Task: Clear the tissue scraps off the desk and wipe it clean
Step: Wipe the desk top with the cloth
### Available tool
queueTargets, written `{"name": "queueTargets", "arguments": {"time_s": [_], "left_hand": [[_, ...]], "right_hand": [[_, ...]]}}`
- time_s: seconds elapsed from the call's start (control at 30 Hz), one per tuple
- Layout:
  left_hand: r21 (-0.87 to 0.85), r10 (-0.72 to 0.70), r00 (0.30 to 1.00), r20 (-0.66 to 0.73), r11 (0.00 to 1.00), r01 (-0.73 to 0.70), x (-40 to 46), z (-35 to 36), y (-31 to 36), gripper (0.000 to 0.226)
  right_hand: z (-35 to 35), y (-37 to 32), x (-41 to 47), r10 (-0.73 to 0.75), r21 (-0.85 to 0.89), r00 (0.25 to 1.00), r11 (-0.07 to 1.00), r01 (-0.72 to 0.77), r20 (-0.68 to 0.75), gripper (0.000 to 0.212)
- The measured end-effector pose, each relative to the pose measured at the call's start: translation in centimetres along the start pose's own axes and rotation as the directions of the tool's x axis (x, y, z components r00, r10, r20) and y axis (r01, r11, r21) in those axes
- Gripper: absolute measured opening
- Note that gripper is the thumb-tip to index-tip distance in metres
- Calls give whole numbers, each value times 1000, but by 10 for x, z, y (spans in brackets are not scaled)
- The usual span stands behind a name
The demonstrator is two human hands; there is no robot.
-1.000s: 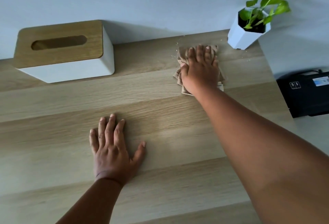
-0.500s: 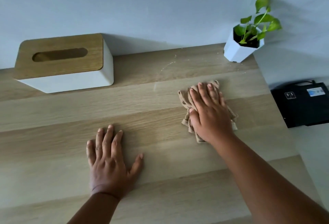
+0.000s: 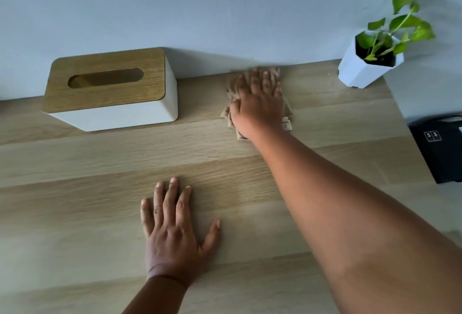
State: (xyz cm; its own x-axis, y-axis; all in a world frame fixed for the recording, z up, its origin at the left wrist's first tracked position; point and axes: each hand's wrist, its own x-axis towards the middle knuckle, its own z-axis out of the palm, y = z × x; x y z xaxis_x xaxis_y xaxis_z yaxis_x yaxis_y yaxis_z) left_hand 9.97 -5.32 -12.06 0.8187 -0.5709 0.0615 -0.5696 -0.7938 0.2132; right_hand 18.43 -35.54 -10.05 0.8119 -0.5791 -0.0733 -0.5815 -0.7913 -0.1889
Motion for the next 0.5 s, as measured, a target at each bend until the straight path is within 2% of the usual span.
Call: {"name": "queueTargets", "arguments": {"time_s": [0.17, 0.27, 0.37, 0.5], "left_hand": [[10, -6, 1000, 14, 1000, 6, 0, 0, 0, 90], [6, -8, 1000, 19, 1000, 8, 0, 0, -2, 90], [-1, -15, 1000, 23, 1000, 15, 0, 0, -1, 91], [-6, -16, 1000, 19, 1000, 16, -1, 1, -2, 90]], "right_hand": [[10, 6, -68, -291, -43, 956, 955, 293, 42, 66], [13, 42, -105, -351, -88, 936, 932, 351, 9, 66], [8, 85, -120, -269, -106, 963, 958, 267, -11, 73], [0, 100, -96, -42, -131, 999, 991, 41, -2, 74]]}}
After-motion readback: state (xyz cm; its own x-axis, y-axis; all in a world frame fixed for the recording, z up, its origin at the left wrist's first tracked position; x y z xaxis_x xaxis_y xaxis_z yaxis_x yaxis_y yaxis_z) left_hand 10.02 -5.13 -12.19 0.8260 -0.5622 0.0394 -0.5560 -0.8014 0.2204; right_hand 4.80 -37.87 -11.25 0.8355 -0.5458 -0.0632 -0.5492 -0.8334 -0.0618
